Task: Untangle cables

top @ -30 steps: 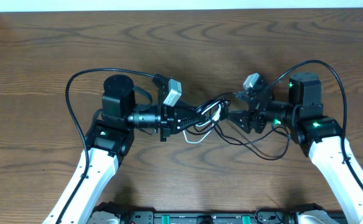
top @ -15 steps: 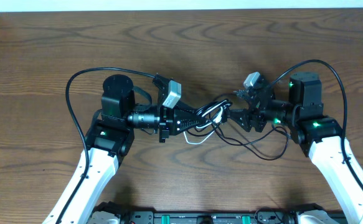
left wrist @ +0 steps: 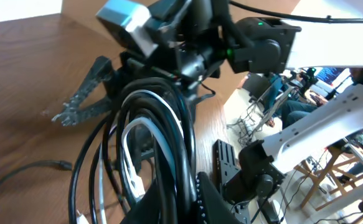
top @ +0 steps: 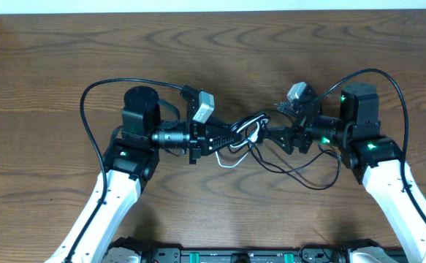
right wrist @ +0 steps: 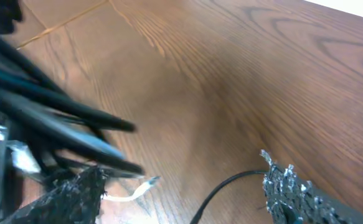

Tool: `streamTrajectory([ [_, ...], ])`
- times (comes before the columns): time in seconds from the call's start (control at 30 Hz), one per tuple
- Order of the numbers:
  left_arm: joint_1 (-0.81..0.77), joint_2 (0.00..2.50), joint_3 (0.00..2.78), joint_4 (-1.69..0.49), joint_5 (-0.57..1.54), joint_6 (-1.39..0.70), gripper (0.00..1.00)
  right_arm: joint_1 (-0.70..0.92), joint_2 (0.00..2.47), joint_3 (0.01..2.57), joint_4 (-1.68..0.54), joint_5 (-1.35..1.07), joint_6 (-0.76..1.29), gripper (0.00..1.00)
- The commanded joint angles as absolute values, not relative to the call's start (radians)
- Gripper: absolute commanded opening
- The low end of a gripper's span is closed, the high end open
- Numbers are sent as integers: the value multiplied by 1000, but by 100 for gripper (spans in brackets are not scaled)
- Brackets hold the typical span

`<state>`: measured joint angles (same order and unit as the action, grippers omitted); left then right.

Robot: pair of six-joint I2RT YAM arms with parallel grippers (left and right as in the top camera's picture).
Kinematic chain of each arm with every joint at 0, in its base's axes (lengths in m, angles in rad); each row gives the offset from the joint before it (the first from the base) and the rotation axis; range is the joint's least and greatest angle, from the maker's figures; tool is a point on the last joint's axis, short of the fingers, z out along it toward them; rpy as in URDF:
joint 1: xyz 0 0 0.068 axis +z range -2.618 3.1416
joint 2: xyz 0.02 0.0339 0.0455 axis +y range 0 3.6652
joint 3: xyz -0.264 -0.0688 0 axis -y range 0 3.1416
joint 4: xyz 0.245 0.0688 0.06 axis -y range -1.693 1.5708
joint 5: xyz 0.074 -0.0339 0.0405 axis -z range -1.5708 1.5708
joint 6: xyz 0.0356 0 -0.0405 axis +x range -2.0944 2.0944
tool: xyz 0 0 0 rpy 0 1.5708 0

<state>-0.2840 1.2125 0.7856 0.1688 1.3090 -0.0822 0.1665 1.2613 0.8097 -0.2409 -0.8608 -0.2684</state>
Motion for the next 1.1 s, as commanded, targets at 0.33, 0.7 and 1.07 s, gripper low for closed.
streamTrajectory([
  [0.33,-339,1248,802,175,1294,-81,8,178,1257,815,-194,-955,-258,83],
  [0.7,-344,1248,802,156,1297,-80,8,165,1257,815,-204,-889,-220,75],
  [1.07,-344,1248,802,113,1285,-53,7,156,1257,815,-202,-889,-202,75],
])
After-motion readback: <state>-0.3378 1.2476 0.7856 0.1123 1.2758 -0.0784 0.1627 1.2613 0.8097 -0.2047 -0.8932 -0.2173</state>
